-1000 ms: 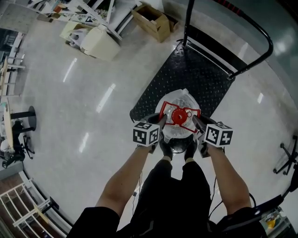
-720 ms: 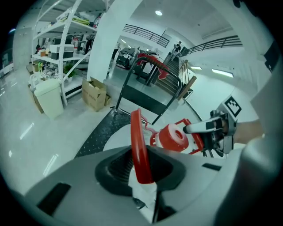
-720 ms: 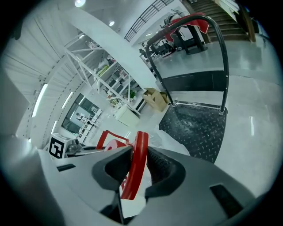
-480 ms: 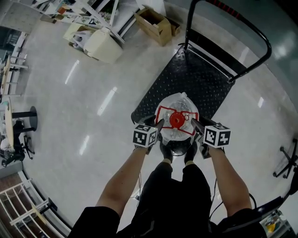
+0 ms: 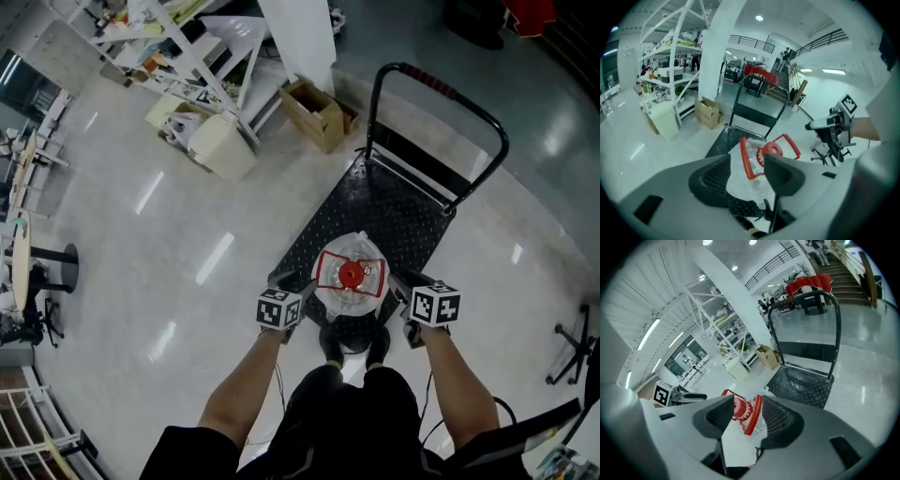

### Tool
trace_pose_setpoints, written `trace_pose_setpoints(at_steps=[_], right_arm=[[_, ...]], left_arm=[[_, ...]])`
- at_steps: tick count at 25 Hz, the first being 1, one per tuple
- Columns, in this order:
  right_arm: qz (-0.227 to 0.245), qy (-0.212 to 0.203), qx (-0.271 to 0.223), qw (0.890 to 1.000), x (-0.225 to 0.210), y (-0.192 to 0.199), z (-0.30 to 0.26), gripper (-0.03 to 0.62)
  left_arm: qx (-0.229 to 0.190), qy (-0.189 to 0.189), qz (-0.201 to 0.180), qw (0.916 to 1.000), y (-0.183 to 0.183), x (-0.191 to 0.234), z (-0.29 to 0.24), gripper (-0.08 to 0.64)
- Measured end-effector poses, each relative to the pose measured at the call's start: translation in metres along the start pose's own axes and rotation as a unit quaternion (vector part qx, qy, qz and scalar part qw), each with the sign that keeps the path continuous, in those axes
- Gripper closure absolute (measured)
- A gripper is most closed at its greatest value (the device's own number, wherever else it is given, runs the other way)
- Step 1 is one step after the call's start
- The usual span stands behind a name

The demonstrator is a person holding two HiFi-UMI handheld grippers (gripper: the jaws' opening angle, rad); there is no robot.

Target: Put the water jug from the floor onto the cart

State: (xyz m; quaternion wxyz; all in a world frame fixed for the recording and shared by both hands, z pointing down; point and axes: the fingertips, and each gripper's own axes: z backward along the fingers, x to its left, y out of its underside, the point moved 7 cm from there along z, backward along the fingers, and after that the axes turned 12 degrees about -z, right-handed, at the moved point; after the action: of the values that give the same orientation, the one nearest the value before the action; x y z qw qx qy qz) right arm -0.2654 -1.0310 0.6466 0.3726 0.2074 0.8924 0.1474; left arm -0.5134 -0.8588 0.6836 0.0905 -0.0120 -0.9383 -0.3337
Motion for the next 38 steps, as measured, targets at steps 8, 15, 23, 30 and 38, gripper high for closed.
trace_pose_setpoints(at_steps=[8, 15, 23, 30, 38], right_arm=[[0.064, -0.077, -0.137, 0.986, 0.098, -0.074, 0.099, 0.416], [0.142, -0.108, -0.243, 0.954, 0.167, -0.105, 0.178, 0.587], [0.144, -0.061, -0.288, 0.945, 0.17, -0.067, 0.235, 0.591], [0.147, -0.013, -0.323, 0.935, 0.141, -0.02, 0.31, 0.59], [0.19, 0.01, -0.346, 0.919, 0.085, 0.066, 0.42, 0.589]], left_arm=[[-0.229, 0.004, -0.067, 0.9711, -0.137, -0.026, 0.121, 0.364], [-0.361, 0.001, -0.146, 0.9212, -0.211, -0.066, 0.21, 0.558], [-0.361, 0.084, -0.169, 0.9131, -0.221, -0.118, 0.217, 0.558], [-0.35, 0.136, -0.207, 0.9035, -0.21, -0.197, 0.218, 0.558], [-0.332, 0.146, -0.226, 0.9043, -0.151, -0.333, 0.223, 0.558]])
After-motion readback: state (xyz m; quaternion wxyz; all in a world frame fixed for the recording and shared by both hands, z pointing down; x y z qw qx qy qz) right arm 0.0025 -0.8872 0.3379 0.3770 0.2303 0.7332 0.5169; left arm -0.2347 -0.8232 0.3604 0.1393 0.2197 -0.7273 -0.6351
